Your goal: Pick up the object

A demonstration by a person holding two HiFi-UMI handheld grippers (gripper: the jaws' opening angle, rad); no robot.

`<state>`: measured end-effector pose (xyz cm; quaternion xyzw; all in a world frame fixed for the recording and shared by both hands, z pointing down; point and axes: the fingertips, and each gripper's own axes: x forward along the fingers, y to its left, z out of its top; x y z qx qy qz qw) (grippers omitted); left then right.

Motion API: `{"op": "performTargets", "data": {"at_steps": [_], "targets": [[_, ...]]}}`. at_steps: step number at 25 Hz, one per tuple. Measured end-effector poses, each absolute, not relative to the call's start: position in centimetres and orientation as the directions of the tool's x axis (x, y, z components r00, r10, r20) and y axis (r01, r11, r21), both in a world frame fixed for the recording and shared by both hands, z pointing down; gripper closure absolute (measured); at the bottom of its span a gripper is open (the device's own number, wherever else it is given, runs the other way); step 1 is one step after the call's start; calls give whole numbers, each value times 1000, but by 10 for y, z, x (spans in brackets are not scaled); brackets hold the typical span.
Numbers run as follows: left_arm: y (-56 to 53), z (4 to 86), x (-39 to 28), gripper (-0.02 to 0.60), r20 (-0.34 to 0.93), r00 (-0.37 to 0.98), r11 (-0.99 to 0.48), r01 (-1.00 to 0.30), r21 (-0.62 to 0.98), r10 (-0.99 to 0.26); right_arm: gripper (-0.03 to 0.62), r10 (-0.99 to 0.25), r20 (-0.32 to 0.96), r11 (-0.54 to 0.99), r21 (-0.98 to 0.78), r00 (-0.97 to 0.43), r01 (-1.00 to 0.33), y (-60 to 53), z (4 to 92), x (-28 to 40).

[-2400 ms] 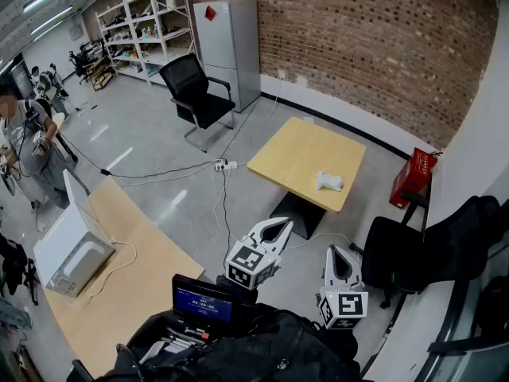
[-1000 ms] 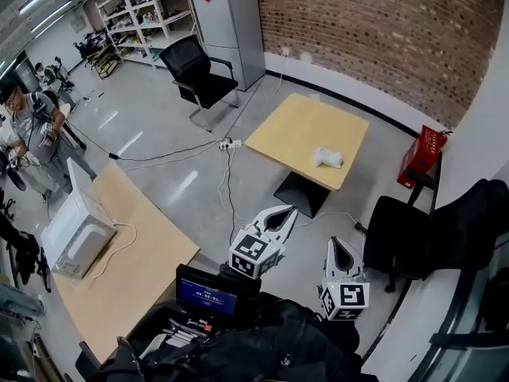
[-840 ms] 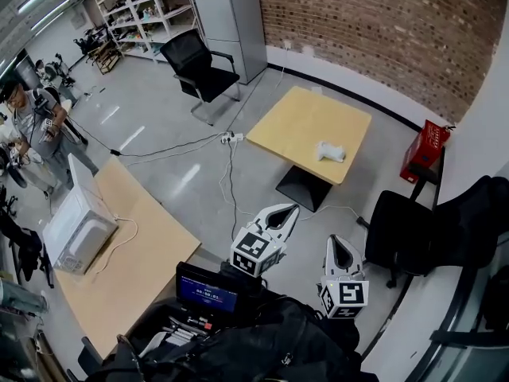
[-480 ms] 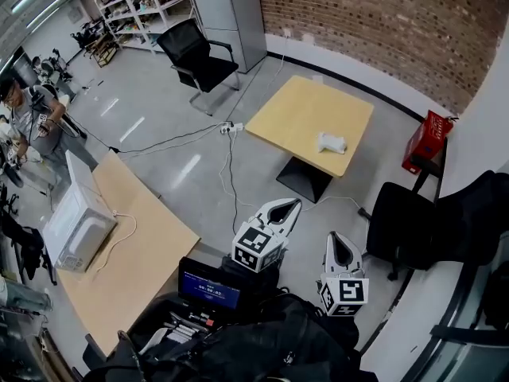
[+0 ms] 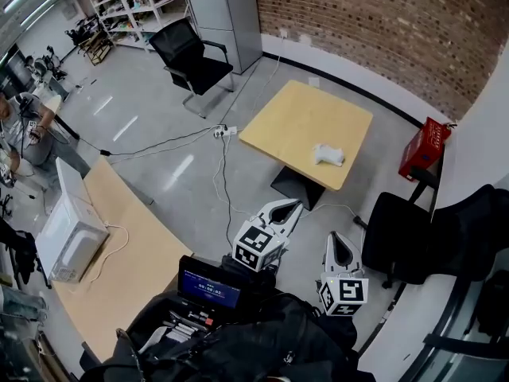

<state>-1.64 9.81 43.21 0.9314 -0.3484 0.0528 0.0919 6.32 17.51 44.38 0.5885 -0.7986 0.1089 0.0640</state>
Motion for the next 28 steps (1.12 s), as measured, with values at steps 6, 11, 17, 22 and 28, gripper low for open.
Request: {"op": "performTargets", "data": {"at_steps": [6, 11, 17, 22, 28], "targets": [[45, 432, -29, 584, 167, 747, -734, -664, 143, -643, 589, -924, 238, 284, -99, -300, -954, 120, 442, 53], [3, 432, -38, 584, 166, 752, -736, -658, 155, -638, 589, -924, 243, 282, -88, -295, -955, 79, 439, 42], [-40, 440, -43, 584, 170, 775, -756, -632, 169, -609, 589, -933, 255, 242, -84, -255, -967, 40, 440, 35], [-65, 448, -42, 584, 171, 797, -775, -604, 187, -579, 589, -937, 268, 212, -81, -226, -974, 18, 444, 33], [-77, 455, -39, 584, 177, 815, -794, -578, 190, -551, 589, -933, 287, 207, -65, -217, -976, 5, 447, 27]]}}
